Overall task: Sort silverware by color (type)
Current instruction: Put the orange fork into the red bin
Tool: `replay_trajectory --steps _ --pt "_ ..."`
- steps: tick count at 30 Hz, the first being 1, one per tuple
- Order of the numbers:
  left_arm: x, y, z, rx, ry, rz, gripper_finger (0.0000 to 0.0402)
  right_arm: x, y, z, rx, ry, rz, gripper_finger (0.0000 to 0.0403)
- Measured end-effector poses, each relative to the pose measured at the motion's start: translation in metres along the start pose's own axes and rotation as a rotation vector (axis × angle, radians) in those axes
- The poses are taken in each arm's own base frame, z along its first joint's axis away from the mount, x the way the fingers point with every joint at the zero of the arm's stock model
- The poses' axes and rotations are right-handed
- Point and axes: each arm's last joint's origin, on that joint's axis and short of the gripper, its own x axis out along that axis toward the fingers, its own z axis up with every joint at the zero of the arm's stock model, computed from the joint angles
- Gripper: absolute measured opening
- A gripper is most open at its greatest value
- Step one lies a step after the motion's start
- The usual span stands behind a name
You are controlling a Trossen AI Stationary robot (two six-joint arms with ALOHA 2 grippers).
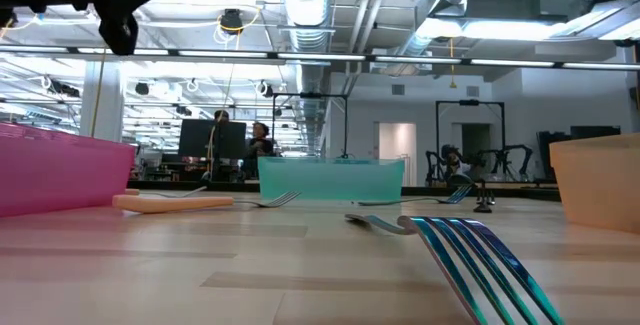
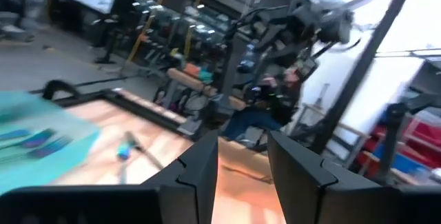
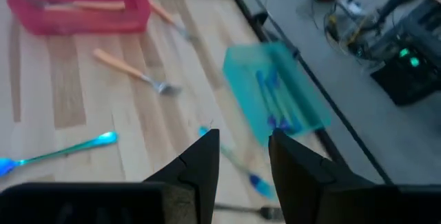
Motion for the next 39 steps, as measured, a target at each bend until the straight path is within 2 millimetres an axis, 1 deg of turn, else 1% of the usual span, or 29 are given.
replay_trajectory --steps 5,7,10,13,18,21,23,28,32,35,39 --pt "-0.008 0.006 0.004 -0.032 0.010 0.099 0.0112 -0.007 -0.039 0.007 -0.003 -0.107 0.016 0.0147" --pt "-0.010 0.007 0.005 -0.038 0.005 0.107 0.0112 -0.007 -0.053 0.006 0.005 -0.148 0.018 0.0147" --pt "-0.012 0.008 0.008 -0.049 -0.010 0.101 0.0112 -0.003 -0.070 0.000 0.024 -0.196 0.067 0.0147" --pt "-0.013 0.008 0.009 -0.051 -0.016 0.097 0.0112 0.004 -0.085 -0.008 0.042 -0.246 0.148 0.0147" --pt "-0.013 0.008 0.009 -0.051 -0.016 0.098 0.0112 0.015 -0.100 -0.020 0.078 -0.389 0.251 0.0147" --pt "-0.013 0.008 0.009 -0.051 -0.021 0.110 0.0112 0.022 -0.107 -0.026 0.095 -0.461 0.259 0.0147" --pt "-0.013 0.008 0.009 -0.050 -0.024 0.117 0.0112 0.028 -0.111 -0.030 0.112 -0.474 0.257 0.0147" --pt "-0.013 0.009 0.010 -0.024 -0.028 0.135 0.0112 0.048 -0.117 -0.045 0.154 -0.397 0.202 0.0147" --pt "-0.013 0.011 0.008 -0.008 -0.024 0.172 0.0112 0.070 -0.118 -0.060 0.192 -0.305 0.141 0.0147" --pt "-0.014 0.012 0.006 0.005 -0.014 0.197 0.0112 0.084 -0.119 -0.075 0.241 -0.216 0.089 0.0147" --pt "-0.014 0.013 0.005 0.018 0.002 0.210 0.0112 0.103 -0.121 -0.101 0.362 -0.076 -0.005 0.0147"
